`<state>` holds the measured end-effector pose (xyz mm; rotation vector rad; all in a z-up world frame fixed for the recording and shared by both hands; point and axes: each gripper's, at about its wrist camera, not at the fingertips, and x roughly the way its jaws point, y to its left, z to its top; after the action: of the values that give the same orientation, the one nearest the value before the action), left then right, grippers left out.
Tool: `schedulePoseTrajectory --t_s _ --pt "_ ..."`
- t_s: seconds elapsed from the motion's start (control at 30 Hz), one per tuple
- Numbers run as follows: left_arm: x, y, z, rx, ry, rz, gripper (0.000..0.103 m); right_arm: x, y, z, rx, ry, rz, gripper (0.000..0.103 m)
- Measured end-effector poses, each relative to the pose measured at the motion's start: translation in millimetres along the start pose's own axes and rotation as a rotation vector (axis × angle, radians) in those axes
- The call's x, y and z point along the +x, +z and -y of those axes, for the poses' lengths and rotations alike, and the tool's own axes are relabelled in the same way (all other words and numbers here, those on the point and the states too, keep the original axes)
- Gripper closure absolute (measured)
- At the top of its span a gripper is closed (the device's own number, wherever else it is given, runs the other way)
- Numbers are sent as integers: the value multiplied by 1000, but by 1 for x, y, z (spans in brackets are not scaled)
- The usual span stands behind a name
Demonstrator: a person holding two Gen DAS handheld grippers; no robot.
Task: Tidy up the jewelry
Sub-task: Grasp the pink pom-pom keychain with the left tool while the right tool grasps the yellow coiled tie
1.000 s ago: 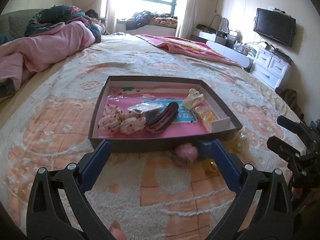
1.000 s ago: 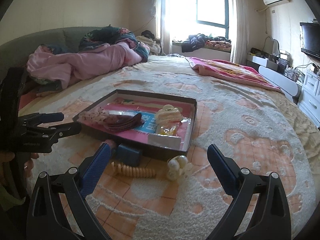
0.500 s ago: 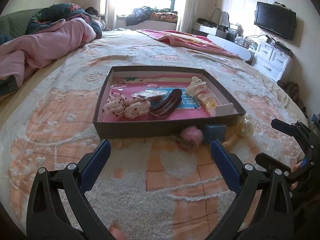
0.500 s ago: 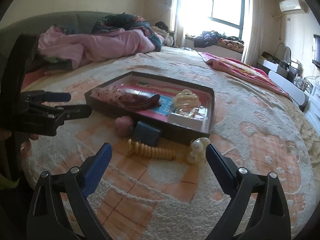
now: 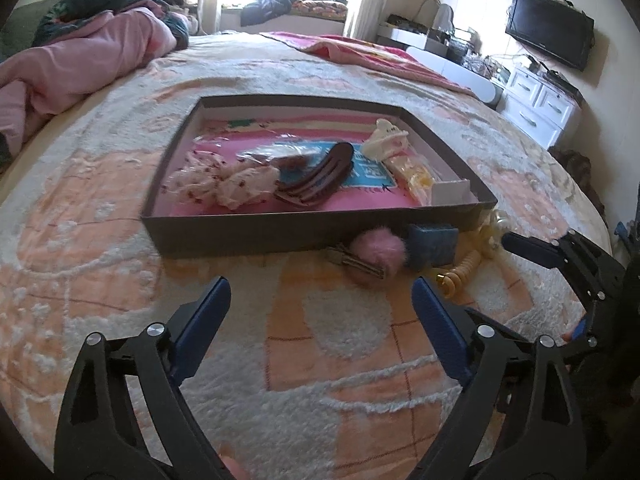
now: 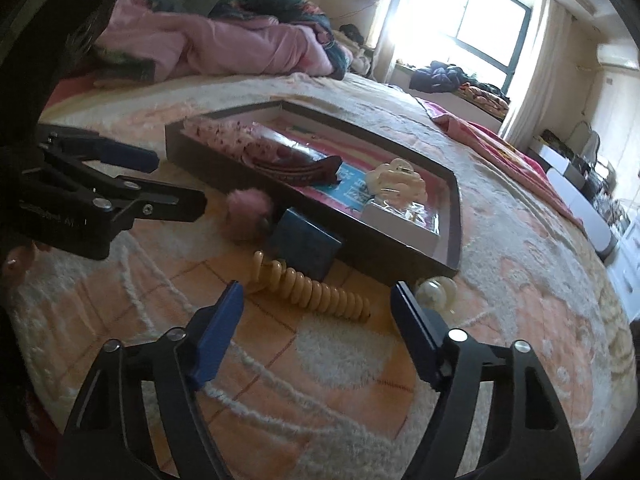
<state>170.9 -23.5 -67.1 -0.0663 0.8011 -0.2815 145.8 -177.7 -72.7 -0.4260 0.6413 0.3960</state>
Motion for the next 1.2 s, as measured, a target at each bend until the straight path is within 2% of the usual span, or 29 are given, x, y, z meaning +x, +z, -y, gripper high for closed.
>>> schedulePoseTrajectory --t_s 0.23,0.3,0.33,0.37,0.4,0.47,0.5,0.57,0.6,0.67,0.73,0.8,0.83,0.87,0.93,1.0,1.2 --pt "19 7 5 2 -33 -32 22 15 1 -1 -19 42 -36 48" --pt "24 9 5 -7 -48 -38 23 15 1 -2 -24 35 -37 63" --pt "26 10 6 -9 -52 -42 26 16 0 -2 -23 36 -37 64" --pt "29 11 6 -8 -54 -46 27 15 0 -1 -20 35 -34 71" --pt "32 12 6 -10 -54 -51 28 14 0 -1 -19 44 -33 73" --pt "35 14 6 -21 -61 -56 33 11 -2 -1 -19 49 -25 82" --pt "37 14 6 -24 -66 -59 34 10 -3 -2 -17 56 -24 83" --pt "40 14 8 -25 -72 -65 37 8 -5 0 -2 75 -29 102" --pt "42 14 9 -21 -76 -68 39 8 -6 1 5 77 -31 102" --pt "44 14 11 -16 -78 -69 51 8 -7 4 16 81 -37 102" --pt "45 15 12 -13 -84 -71 59 8 -8 6 20 89 -40 102" --pt "45 15 12 -13 -86 -69 60 7 -8 8 22 97 -38 101" --pt "44 15 11 -12 -87 -69 62 7 -8 8 21 93 -39 93" --pt "44 15 12 -11 -87 -66 66 6 -8 8 13 83 -38 79" --pt "42 15 9 -18 -93 -65 66 5 -8 8 -10 48 -29 69" --pt "39 14 8 -19 -93 -61 66 5 -6 8 -18 49 -27 65" --pt "33 11 2 -29 -99 -59 66 18 -1 0 -164 23 -63 56"
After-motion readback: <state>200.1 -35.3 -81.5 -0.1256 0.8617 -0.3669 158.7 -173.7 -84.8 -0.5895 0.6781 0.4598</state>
